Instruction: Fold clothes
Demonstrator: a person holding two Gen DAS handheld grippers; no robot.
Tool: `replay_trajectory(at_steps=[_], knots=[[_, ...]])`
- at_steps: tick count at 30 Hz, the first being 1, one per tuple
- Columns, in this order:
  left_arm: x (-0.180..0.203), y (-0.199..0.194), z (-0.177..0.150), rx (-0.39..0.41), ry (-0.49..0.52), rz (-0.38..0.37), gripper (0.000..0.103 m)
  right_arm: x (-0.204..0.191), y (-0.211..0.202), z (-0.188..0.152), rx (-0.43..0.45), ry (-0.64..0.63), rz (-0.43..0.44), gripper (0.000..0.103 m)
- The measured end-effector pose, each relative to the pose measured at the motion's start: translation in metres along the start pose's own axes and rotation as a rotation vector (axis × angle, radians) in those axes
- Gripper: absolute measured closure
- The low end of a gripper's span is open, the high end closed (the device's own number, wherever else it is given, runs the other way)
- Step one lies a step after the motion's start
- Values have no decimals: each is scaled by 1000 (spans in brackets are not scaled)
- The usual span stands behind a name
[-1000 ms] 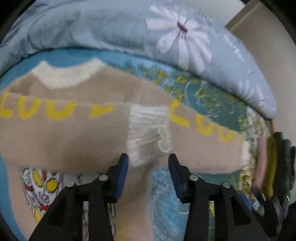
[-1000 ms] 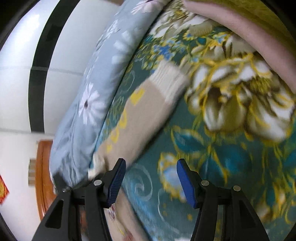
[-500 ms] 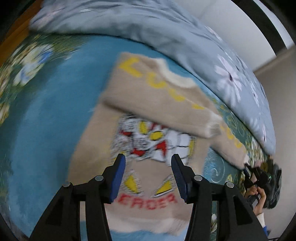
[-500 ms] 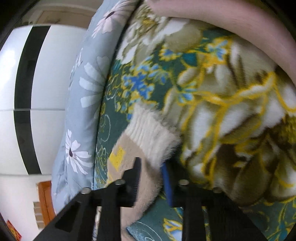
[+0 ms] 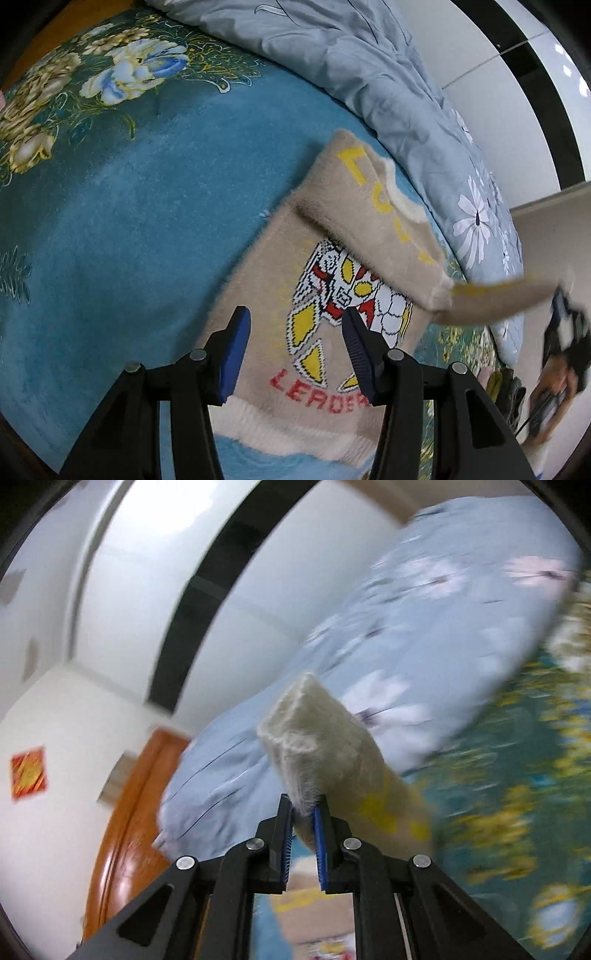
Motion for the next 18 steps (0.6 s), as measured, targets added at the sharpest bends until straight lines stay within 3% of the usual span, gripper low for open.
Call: replay_trajectory(at_steps=[3,8,14,18], knots=[[-13,-2,-2,-15,7,-14,51,-45,46,-54,-116,-42,45,91],[-34,-4,-13,-56,24,-38,51,-42,147,-163,-332,6,-28,91],[-63,-4,-27,-88,8,-54,51,23,231,-249,-438,8,-287,91],[-80,1,-30,-108,-4,-59,50,59,247,-282,-484,-4,-421,87]])
Point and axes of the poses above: each gripper's, at about its wrist camera, not at the fingertips, and y roughly the way its jaws point, x to its right, z to its top, the point moved 10 cm from there along y, roughly the way its jaws point, and after that the axes turned 11 degrees about y, right-handed, at the moved point
